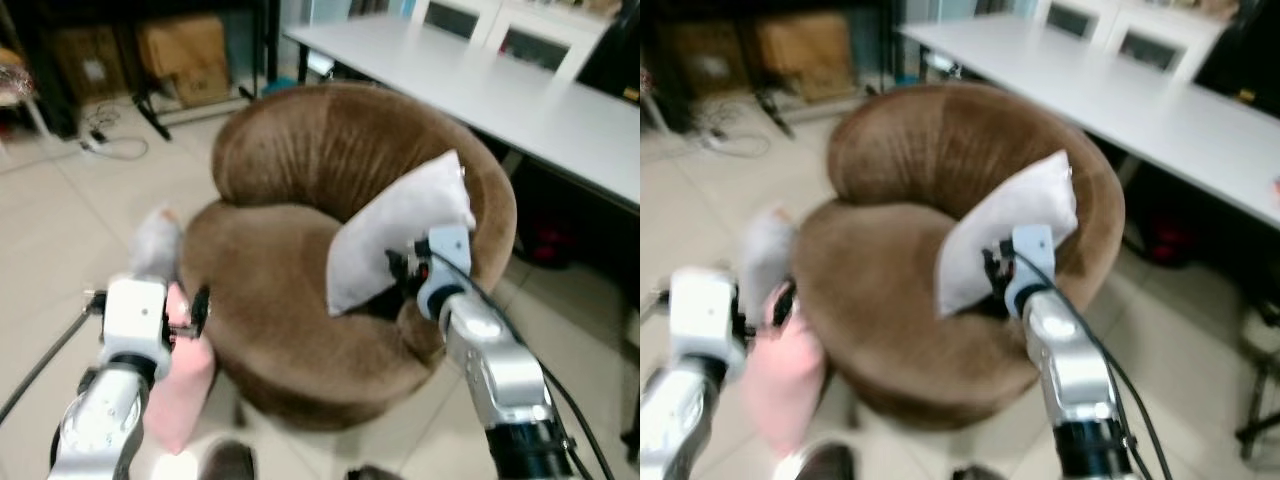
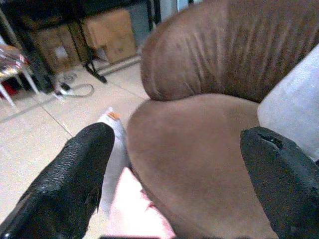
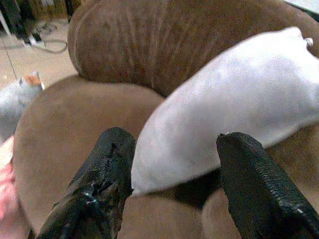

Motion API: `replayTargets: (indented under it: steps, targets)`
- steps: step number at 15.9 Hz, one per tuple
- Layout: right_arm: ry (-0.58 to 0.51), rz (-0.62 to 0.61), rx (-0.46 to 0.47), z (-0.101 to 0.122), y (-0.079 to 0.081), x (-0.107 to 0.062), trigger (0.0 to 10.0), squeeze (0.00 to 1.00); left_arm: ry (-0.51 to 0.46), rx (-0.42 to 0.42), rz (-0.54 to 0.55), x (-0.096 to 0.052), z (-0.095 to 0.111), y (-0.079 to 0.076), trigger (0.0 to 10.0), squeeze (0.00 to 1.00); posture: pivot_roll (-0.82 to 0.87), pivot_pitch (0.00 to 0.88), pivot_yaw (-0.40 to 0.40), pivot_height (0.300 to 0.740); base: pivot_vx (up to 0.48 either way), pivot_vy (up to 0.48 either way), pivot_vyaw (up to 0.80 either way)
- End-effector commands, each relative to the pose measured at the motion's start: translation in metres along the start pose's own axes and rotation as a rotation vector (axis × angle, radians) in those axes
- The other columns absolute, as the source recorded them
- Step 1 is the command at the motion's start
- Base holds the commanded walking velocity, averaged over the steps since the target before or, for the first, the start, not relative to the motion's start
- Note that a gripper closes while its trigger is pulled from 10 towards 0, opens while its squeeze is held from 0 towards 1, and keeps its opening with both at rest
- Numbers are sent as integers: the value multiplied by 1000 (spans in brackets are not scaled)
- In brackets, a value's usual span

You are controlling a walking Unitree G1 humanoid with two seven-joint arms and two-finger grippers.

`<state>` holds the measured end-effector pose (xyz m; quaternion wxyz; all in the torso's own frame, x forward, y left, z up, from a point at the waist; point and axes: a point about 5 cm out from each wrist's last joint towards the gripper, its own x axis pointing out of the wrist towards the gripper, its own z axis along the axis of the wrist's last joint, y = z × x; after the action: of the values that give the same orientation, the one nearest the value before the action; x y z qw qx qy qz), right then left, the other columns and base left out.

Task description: Move the pillow to the sofa from floor

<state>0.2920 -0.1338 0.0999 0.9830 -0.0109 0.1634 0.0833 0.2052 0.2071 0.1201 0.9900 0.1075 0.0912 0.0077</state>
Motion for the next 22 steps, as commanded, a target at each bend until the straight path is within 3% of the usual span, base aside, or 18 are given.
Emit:
replayTargets:
  steps: [1,4,14,15,16,17,19,22]
  targets:
    - [-2,-13,-7,4,-4,1,10000,0,-39,20,17,2,8,1,10000,0,33,0,-126,740,0,0,0]
    - [-2,26,-19,10,-4,4,10000,0,-46,5,24,4,8,-1,10000,0,32,0,-141,740,0,92,0]
    - [-2,32,-32,2,-7,4,10000,0,-66,46,37,2,0,3,10000,0,21,0,-140,740,0,430,0]
    - [-4,33,-38,1,-8,4,10000,333,-65,57,33,1,-1,4,10000,0,23,0,-142,740,0,442,0]
    - [-8,19,-79,0,-9,4,10000,788,-65,68,27,0,-2,4,10000,0,24,0,-144,740,0,442,0]
    - [-22,64,-128,0,-7,4,10000,1000,-66,72,26,0,-3,5,10000,0,27,0,-145,740,0,446,0]
    - [-101,51,-116,6,-6,4,10000,1000,-84,67,38,0,-3,5,10000,0,27,0,-143,740,0,426,0]
    - [-80,14,-127,4,-9,5,10000,1000,-117,62,37,0,-2,5,10000,0,24,0,-138,740,0,0,0]
